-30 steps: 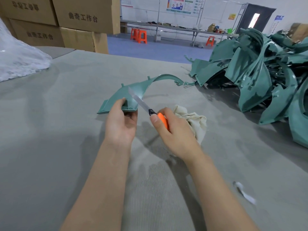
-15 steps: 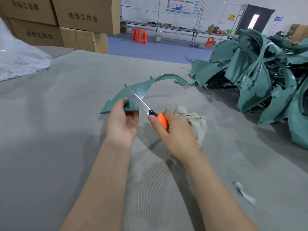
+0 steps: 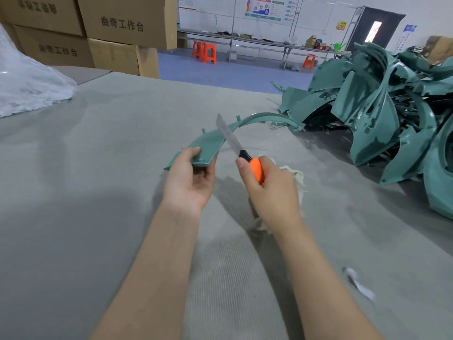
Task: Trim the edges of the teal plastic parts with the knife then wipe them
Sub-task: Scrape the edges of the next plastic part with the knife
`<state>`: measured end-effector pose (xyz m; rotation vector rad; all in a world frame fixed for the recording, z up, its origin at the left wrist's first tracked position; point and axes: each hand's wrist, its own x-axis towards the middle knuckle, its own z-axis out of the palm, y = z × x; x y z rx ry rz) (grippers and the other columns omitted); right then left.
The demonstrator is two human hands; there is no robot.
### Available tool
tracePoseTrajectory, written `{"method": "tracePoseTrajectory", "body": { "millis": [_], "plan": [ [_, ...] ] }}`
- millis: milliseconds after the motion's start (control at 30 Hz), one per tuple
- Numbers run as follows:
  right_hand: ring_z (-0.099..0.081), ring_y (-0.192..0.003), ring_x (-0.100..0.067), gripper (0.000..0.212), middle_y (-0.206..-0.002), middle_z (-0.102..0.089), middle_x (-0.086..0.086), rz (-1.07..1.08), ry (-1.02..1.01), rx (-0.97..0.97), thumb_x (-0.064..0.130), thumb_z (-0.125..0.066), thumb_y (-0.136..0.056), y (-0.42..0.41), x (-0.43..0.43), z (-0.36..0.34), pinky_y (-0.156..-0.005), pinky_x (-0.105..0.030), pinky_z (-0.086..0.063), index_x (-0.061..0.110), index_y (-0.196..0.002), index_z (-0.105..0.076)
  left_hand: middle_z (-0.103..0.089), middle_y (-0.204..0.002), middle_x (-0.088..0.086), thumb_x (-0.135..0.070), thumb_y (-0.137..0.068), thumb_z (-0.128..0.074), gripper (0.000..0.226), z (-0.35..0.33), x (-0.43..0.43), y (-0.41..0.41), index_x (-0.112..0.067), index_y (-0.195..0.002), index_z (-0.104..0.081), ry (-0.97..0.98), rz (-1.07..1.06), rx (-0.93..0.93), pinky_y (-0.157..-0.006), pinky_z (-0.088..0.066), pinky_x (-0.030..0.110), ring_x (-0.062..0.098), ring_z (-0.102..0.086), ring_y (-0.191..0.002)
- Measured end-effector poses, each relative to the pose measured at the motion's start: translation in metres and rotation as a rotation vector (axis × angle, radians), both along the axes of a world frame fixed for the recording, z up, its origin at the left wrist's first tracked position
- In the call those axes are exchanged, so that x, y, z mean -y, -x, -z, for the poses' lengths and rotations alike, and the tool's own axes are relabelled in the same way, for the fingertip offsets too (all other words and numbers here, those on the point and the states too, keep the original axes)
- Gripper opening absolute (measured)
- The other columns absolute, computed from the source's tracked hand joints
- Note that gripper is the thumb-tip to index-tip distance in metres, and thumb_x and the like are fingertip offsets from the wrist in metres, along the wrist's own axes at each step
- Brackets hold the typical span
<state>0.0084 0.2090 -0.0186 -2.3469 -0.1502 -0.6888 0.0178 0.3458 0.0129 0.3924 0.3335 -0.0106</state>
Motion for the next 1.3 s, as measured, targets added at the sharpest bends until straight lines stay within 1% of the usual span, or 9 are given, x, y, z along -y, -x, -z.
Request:
{"method": "tracePoseTrajectory", "body": {
  "millis": [200,267,367,467,667,800,933,1100,1300],
  "plan": [
    [-0.046,-0.063,-0.011,0.055,-0.058,-0.051,0.001,0.103,-0.096,-0.055,0.072,-0.035,-0.082,-0.006,0.009,0.001,-0.060,-0.037,-0.039,0.020,-0.068,-0.044,-0.061,-0.126,0.015,-0.001,-0.091,-0.052,0.036,0.002,-0.003,-0.005,0.000,-0.127,-0.054,-0.080,-0.006,-0.018,-0.045,-0.050,0.016,0.025,-0.059,-0.119],
    [-0.046,-0.059,-0.019,0.050,-0.055,-0.047,0.003,0.115,-0.112,-0.051,0.069,-0.039,-0.086,-0.008,0.012,0.001,-0.054,-0.035,-0.035,0.025,-0.063,-0.037,-0.063,-0.119,0.013,-0.001,-0.091,-0.052,0.027,0.003,-0.004,-0.006,-0.002,-0.117,-0.058,-0.101,0.005,-0.019,-0.046,-0.051,0.016,0.025,-0.058,-0.120],
    [-0.041,-0.053,-0.012,0.050,-0.053,-0.042,0.006,0.173,-0.152,-0.042,0.064,-0.042,-0.090,-0.011,0.019,0.001,-0.048,-0.029,-0.025,0.025,-0.060,-0.034,-0.063,-0.111,0.012,-0.001,-0.090,-0.054,0.009,0.003,-0.007,-0.005,-0.006,-0.093,-0.061,-0.139,0.031,-0.007,-0.048,-0.052,0.015,0.024,-0.057,-0.121],
    [-0.040,-0.054,-0.012,0.053,-0.055,-0.043,0.005,0.234,-0.190,-0.082,0.064,-0.041,-0.092,-0.015,0.030,0.000,-0.049,-0.030,-0.023,0.021,-0.061,-0.035,-0.064,-0.107,0.010,-0.001,-0.089,-0.054,0.010,0.006,-0.010,-0.007,-0.009,-0.088,-0.061,-0.165,0.029,-0.013,-0.047,-0.051,0.014,0.023,-0.058,-0.120],
    [-0.051,-0.067,-0.018,0.041,-0.078,-0.056,0.001,0.148,-0.557,-0.197,0.065,-0.042,-0.090,-0.017,0.045,-0.007,-0.065,-0.033,-0.042,0.025,-0.083,-0.045,-0.072,-0.070,0.000,-0.004,-0.093,-0.055,0.013,0.011,-0.016,-0.012,-0.013,-0.087,-0.060,-0.135,-0.019,0.022,-0.054,-0.055,0.019,0.012,-0.068,-0.063],
    [-0.044,-0.048,-0.009,0.020,-0.072,-0.050,0.003,-0.101,-0.763,-0.231,0.041,-0.053,-0.096,-0.010,0.043,-0.016,-0.049,-0.026,-0.040,0.024,-0.098,-0.042,-0.063,-0.081,0.006,-0.009,-0.092,-0.060,0.009,0.019,-0.017,-0.017,-0.011,-0.084,-0.059,-0.086,-0.058,-0.084,-0.046,-0.052,0.018,0.015,-0.060,-0.065],
    [-0.057,-0.054,-0.010,0.019,-0.066,-0.058,0.006,-0.125,-0.791,-0.117,0.030,-0.049,-0.100,-0.006,0.034,-0.019,-0.054,-0.023,-0.050,0.014,-0.094,-0.056,-0.062,-0.080,0.003,-0.017,-0.091,-0.063,0.008,0.025,-0.020,-0.022,-0.012,-0.085,-0.059,-0.160,-0.071,-0.108,-0.043,-0.048,0.015,0.012,-0.058,-0.066],
    [-0.058,-0.053,-0.011,0.031,-0.056,-0.060,0.004,-0.023,-0.986,-0.183,0.041,-0.041,-0.102,-0.007,0.042,-0.017,-0.062,-0.029,-0.053,0.018,-0.092,-0.060,-0.064,-0.083,0.003,-0.016,-0.094,-0.059,0.008,0.028,-0.019,-0.021,-0.012,-0.087,-0.059,-0.197,-0.017,-0.116,-0.046,-0.051,0.017,0.014,-0.060,-0.071],
    [-0.053,-0.046,-0.014,0.039,-0.053,-0.058,0.001,-0.002,-1.046,-0.225,0.048,-0.040,-0.100,-0.007,0.045,-0.016,-0.048,-0.026,-0.047,0.015,-0.089,-0.057,-0.058,-0.079,0.002,-0.014,-0.091,-0.060,0.001,0.027,-0.021,-0.022,-0.013,-0.090,-0.060,-0.193,-0.053,-0.103,-0.041,-0.043,0.013,0.010,-0.054,-0.054]
  ]
}}
